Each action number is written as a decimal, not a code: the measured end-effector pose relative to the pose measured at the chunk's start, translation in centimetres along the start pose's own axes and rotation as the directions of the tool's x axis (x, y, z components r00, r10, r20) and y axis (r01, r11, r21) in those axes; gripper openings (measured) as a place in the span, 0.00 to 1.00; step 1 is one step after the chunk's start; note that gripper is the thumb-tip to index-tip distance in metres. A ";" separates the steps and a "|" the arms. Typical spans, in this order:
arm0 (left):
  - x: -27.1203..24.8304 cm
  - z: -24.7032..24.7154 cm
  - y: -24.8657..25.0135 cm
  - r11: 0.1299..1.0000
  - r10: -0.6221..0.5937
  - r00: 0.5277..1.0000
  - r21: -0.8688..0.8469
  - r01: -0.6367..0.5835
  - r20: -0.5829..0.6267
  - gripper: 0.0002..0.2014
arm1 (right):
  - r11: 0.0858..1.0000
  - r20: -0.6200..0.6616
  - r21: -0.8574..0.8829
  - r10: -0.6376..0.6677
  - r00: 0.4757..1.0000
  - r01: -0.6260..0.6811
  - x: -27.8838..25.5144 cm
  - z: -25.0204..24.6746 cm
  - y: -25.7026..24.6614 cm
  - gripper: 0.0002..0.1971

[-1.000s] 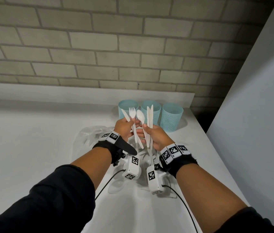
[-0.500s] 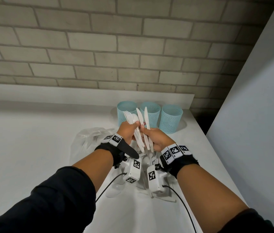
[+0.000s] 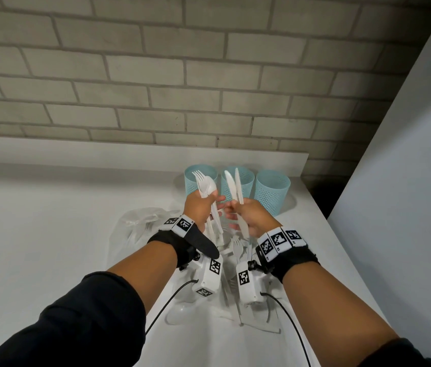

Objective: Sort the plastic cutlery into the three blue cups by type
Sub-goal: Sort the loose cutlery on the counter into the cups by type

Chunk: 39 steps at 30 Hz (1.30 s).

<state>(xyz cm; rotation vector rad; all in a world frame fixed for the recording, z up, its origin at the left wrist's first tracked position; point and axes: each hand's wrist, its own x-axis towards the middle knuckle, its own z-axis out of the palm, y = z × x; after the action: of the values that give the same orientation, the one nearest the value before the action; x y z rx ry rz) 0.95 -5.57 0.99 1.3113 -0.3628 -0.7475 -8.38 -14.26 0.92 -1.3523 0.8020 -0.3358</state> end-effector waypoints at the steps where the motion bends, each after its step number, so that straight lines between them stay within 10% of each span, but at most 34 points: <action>1: 0.2 0.0 0.2 1.000 -0.005 1.000 -0.004 0.005 0.006 0.03 | 0.999 -0.032 0.035 -0.007 0.999 0.008 0.3 -0.1 -0.4 0.10; 8: 1.1 -0.1 0.6 0.998 -0.062 0.994 0.034 0.059 0.093 0.11 | 0.989 0.047 0.128 0.074 0.996 -0.079 1.5 -0.7 -2.3 0.17; 17: 2.2 0.4 2.3 0.921 -0.264 0.900 -0.188 0.342 0.346 0.12 | 0.925 -0.222 0.259 -0.225 0.949 0.280 4.3 -4.7 -7.2 0.13; 31: 3.7 -1.9 2.9 0.955 -0.020 0.999 -0.296 0.029 0.035 0.08 | 0.837 -0.049 0.394 -0.393 0.918 0.379 7.8 3.7 -8.0 0.11; 39: 4.1 -3.9 3.1 0.964 0.001 0.998 -0.264 0.017 0.067 0.05 | 0.963 -0.051 -0.028 -0.268 0.962 0.267 9.5 5.9 -6.5 0.10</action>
<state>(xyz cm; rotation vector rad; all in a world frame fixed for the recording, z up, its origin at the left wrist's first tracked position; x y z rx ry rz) 7.24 -5.22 2.27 1.0387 -0.2994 -0.8185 3.75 -17.47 4.15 -1.4794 0.6685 -0.5794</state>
